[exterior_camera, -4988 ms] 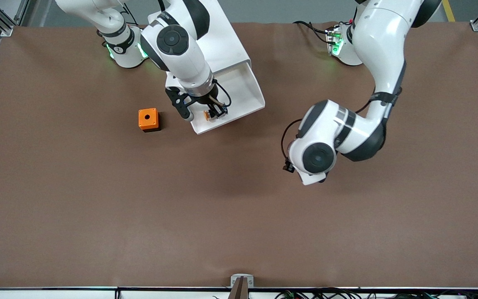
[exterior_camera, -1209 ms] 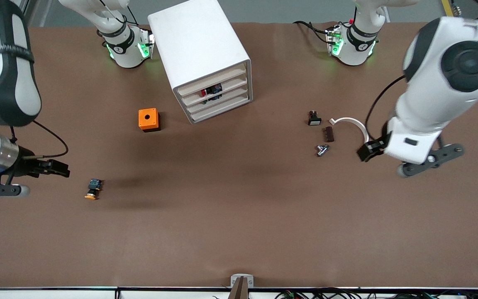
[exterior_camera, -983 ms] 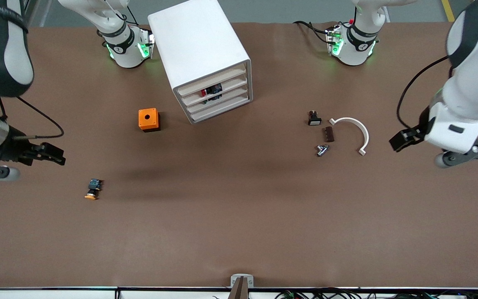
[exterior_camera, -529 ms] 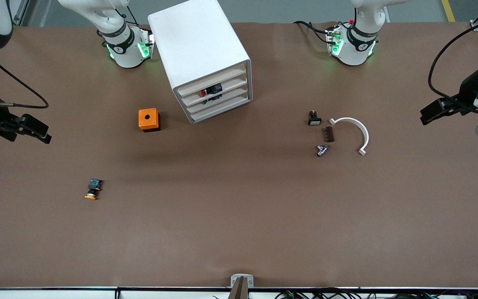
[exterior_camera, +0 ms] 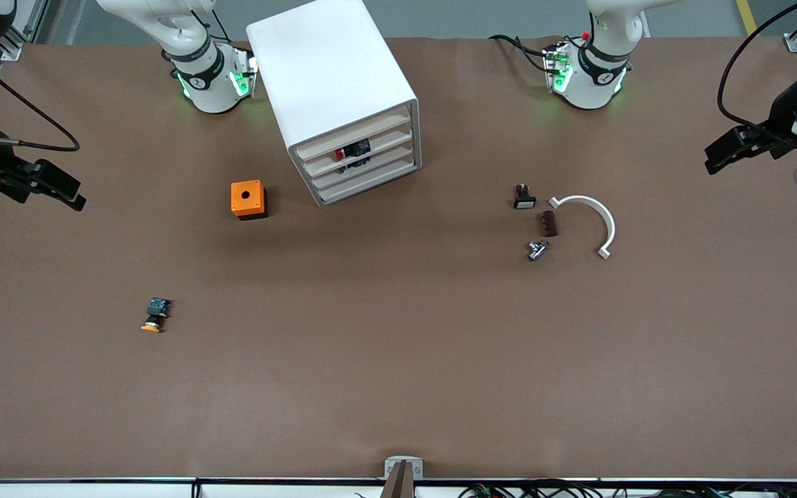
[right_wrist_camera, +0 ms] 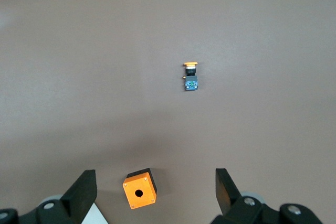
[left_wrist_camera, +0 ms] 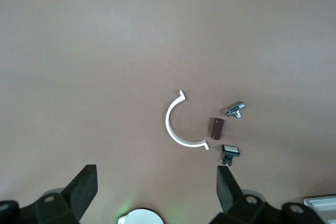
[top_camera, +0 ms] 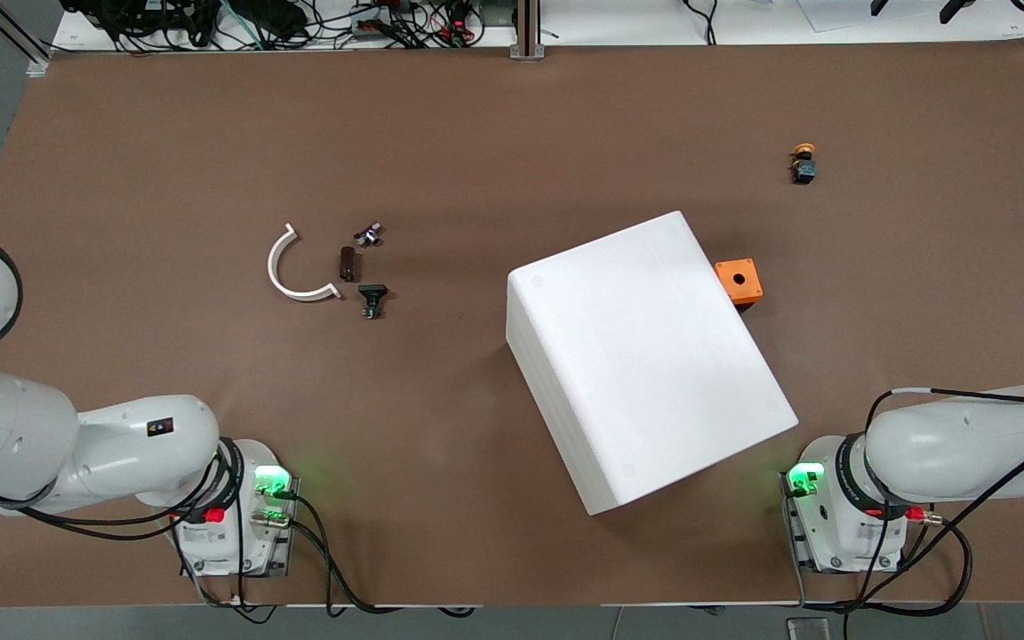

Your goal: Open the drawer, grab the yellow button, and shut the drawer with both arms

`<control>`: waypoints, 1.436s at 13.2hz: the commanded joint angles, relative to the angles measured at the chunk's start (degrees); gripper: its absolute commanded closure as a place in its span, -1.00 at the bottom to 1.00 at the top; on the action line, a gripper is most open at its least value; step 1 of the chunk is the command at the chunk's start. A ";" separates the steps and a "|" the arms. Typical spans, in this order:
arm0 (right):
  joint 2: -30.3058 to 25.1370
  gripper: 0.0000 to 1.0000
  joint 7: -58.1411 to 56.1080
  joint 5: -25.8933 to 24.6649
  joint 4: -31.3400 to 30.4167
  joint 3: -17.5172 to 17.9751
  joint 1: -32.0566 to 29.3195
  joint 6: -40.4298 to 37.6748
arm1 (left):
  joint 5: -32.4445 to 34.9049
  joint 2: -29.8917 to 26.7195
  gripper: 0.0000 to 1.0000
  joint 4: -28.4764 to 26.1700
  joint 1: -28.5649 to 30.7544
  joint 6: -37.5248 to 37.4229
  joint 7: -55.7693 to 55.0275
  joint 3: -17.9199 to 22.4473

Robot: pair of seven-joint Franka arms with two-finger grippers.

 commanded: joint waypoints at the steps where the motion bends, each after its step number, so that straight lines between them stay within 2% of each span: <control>1: -1.34 -1.00 0.70 0.30 -1.66 0.19 -0.23 0.85 | -0.89 -1.56 -0.99 -1.42 0.97 0.60 2.45 -0.55; 4: -0.99 -1.00 0.35 0.12 -1.14 0.10 -0.23 0.76 | -1.07 -2.52 -0.99 -1.85 -0.43 0.69 5.08 0.23; 5: -0.90 -1.00 0.35 0.12 -0.70 0.10 -0.32 0.76 | -1.07 -3.31 -0.99 -2.46 -3.75 0.77 5.09 2.41; 6: -0.99 -1.00 0.43 0.21 -0.61 0.01 -0.32 0.76 | -0.98 -4.01 -0.99 -3.69 -8.65 0.86 5.09 7.13; 7: -0.99 -1.00 0.43 0.21 -0.69 -0.08 -0.41 0.67 | -1.15 -4.63 -0.99 -4.48 -10.88 0.95 5.17 10.14; 8: -0.99 -1.00 0.43 0.21 -0.70 -0.08 -0.32 0.67 | -1.59 -5.50 -0.99 -5.45 -11.42 1.21 5.17 10.78; 12: -0.99 -1.00 0.43 0.21 -0.78 -0.08 -0.23 0.76 | -3.08 -8.76 -0.99 -9.33 -11.52 3.14 5.17 10.87; 19: -0.99 -1.00 0.43 0.21 -0.78 -0.08 -0.23 0.50 | -2.83 -6.04 -0.99 -5.72 -11.34 2.71 7.02 10.78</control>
